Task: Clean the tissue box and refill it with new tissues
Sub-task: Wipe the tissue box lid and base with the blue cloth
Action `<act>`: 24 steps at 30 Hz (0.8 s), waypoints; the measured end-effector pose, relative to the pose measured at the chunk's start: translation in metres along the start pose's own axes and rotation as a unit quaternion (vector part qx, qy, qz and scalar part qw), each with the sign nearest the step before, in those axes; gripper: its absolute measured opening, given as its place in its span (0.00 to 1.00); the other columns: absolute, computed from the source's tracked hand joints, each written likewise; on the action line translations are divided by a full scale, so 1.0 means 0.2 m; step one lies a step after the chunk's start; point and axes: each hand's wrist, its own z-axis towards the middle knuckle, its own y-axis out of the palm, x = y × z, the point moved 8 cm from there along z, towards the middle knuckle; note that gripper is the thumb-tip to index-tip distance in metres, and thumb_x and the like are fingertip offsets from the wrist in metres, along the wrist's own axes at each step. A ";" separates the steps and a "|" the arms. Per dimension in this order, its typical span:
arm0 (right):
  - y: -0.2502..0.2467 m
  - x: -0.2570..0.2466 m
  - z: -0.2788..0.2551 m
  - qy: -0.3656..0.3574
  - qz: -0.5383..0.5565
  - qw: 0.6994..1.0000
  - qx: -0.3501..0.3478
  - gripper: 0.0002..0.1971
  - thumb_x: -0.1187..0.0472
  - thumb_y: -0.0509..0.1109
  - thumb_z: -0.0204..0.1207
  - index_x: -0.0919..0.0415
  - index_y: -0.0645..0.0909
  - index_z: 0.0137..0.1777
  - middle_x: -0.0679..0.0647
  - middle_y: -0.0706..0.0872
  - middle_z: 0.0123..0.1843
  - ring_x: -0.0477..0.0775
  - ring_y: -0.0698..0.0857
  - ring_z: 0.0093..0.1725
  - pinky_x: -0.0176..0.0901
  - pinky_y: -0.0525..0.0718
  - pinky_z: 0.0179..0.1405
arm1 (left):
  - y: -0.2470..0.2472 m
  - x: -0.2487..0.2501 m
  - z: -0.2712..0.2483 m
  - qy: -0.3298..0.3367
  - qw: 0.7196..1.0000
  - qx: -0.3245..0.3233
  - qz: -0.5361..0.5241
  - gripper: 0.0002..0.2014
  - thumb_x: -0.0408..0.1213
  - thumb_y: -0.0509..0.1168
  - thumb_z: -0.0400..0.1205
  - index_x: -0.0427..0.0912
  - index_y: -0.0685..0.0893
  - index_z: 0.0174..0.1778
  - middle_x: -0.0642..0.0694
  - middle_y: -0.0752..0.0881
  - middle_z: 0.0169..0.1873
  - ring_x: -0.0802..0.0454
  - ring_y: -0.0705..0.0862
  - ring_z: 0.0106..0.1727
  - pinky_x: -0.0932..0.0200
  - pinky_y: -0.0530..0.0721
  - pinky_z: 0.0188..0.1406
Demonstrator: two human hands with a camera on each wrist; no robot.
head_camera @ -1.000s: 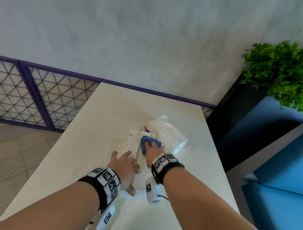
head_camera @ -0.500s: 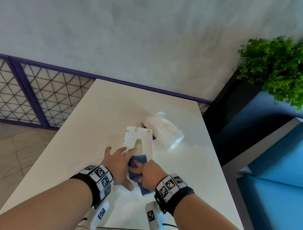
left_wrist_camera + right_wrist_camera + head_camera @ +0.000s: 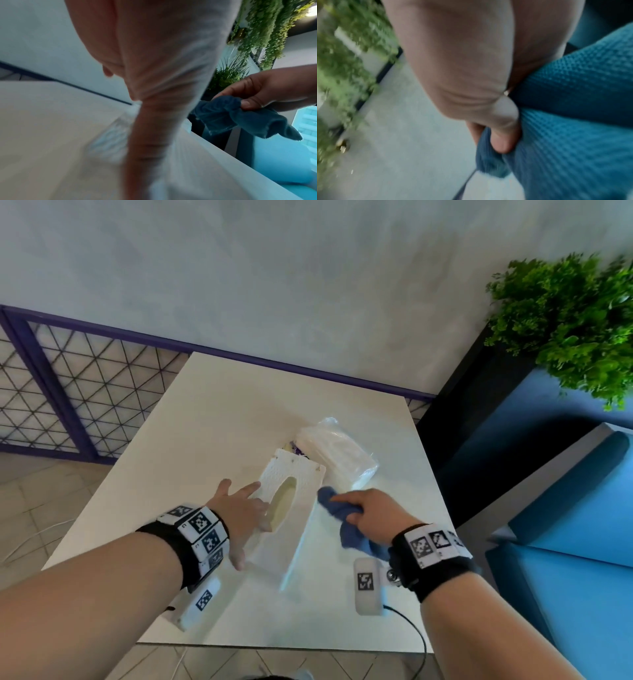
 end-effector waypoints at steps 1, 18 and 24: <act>-0.06 0.02 0.00 0.010 0.029 0.999 0.034 0.23 0.68 0.61 0.79 0.50 0.78 0.72 0.50 0.85 0.65 0.48 0.82 0.61 0.27 0.70 0.57 | 0.01 -0.03 -0.02 -0.001 1.000 -0.020 0.021 0.38 0.49 0.73 0.73 0.66 0.63 0.78 0.56 0.51 0.84 0.43 0.35 0.84 0.25 0.41 0.75; 0.37 -0.01 0.45 0.049 -0.360 0.926 -0.099 0.39 0.53 0.64 0.80 0.49 0.44 0.84 0.48 0.46 0.86 0.62 0.57 0.82 0.60 0.61 0.75 | 0.14 -0.07 0.13 -0.116 0.983 0.043 -0.132 0.47 0.64 0.55 0.80 0.42 0.37 0.83 0.46 0.38 0.85 0.48 0.42 0.85 0.29 0.32 0.76; 0.35 -0.08 0.47 -0.027 -0.425 0.899 -0.098 0.30 0.55 0.57 0.83 0.51 0.53 0.83 0.49 0.51 0.86 0.60 0.63 0.80 0.57 0.69 0.67 | 0.12 -0.11 0.13 -0.123 0.986 0.039 -0.109 0.47 0.68 0.51 0.79 0.43 0.36 0.83 0.47 0.38 0.84 0.48 0.43 0.85 0.32 0.32 0.78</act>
